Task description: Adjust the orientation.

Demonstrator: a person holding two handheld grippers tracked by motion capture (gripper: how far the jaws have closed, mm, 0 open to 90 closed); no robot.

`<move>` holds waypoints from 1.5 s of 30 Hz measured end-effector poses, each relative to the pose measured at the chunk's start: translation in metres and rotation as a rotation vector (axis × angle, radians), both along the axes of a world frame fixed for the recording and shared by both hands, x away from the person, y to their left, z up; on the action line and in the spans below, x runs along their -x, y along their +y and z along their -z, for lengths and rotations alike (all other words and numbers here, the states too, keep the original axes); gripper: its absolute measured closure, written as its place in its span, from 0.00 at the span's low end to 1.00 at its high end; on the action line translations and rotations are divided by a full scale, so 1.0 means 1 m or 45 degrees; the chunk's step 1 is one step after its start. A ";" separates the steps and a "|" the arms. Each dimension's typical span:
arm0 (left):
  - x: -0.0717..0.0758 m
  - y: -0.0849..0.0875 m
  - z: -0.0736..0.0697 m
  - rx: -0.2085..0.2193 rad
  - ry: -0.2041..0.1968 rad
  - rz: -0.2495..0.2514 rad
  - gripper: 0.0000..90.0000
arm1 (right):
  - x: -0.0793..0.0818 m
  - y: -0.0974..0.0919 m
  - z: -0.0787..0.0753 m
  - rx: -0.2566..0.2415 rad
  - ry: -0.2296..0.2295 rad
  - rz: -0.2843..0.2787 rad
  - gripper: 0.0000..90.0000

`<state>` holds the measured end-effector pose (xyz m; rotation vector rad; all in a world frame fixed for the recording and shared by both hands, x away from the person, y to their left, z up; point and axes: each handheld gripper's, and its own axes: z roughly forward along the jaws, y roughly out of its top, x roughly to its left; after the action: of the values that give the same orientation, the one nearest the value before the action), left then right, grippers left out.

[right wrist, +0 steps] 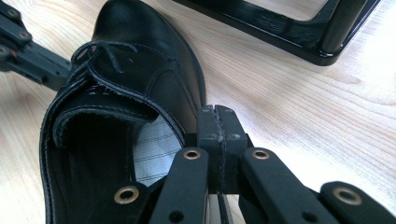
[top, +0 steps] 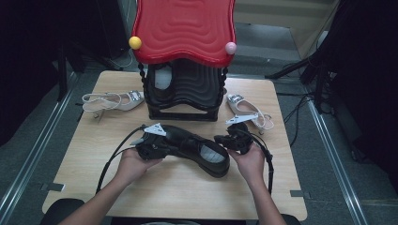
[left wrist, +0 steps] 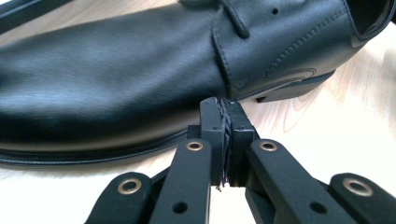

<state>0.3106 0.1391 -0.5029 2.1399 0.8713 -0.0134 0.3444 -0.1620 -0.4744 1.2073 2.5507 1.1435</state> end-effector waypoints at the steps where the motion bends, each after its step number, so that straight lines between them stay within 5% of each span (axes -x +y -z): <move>1: 0.001 -0.001 0.001 -0.007 0.000 0.013 0.99 | 0.001 0.000 0.000 -0.004 0.002 -0.001 1.00; 22: -0.003 0.003 0.003 0.015 0.029 -0.010 0.98 | 0.027 0.002 0.002 -0.031 0.035 0.012 1.00; 45: -0.023 -0.005 0.004 0.034 0.044 -0.020 0.98 | 0.056 0.008 0.004 -0.060 0.067 0.024 1.00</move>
<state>0.3337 0.1339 -0.5070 2.1136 0.9033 -0.0537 0.2888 -0.1540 -0.4783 1.2865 2.5583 1.1893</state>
